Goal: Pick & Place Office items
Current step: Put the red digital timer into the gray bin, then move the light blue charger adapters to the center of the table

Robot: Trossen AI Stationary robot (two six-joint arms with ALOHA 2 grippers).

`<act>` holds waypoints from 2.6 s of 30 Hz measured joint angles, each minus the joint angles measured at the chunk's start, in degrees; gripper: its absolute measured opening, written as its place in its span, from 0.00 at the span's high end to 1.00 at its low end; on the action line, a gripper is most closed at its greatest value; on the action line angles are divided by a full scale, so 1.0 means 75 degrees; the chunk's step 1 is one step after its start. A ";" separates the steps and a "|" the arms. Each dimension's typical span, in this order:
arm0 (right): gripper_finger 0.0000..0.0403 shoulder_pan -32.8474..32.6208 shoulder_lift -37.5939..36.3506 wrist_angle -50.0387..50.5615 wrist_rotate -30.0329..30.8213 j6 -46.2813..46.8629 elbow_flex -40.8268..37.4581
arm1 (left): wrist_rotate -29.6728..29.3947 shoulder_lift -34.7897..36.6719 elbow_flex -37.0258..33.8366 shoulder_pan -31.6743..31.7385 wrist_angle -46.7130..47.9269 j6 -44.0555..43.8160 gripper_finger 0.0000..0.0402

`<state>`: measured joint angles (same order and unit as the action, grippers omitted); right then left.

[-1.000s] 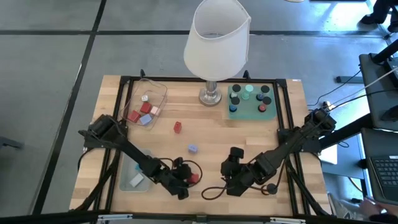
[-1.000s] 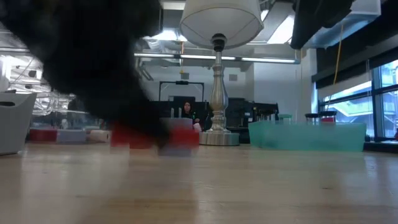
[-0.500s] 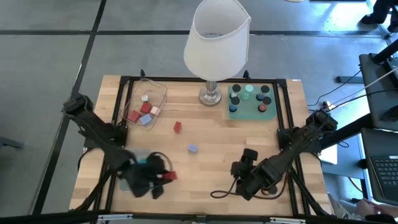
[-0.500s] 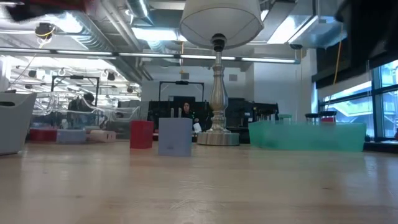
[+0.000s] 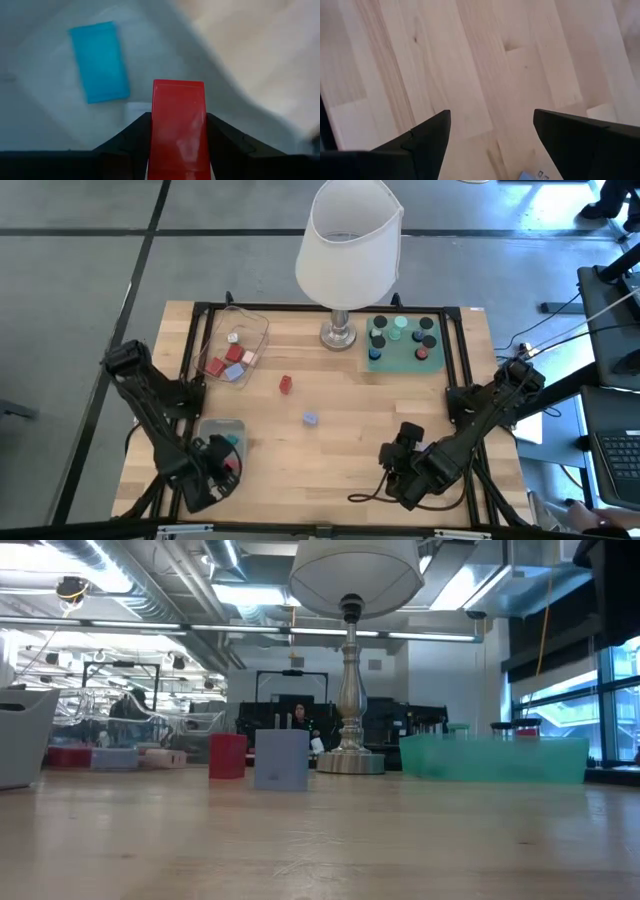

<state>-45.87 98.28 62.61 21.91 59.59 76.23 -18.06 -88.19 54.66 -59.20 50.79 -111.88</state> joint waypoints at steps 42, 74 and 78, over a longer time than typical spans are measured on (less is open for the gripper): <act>0.24 0.0160 0.0000 0.3346 -0.1637 0.2388 -0.0003 | -0.1241 0.2024 0.0005 0.0055 0.0272 -0.0429 0.62; 0.13 0.0102 0.0000 -0.0202 -0.3109 0.2259 -0.2668 | -0.1926 0.1954 0.0005 0.0055 -0.0549 0.0359 0.62; 0.14 0.0102 0.0000 -0.0538 -0.3130 0.2189 -0.2716 | -0.2061 0.1954 0.0005 0.0055 -0.0549 0.0362 0.62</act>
<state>-45.10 98.28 58.58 -1.56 76.01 55.86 -33.52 -73.54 54.70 -58.78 46.68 -109.17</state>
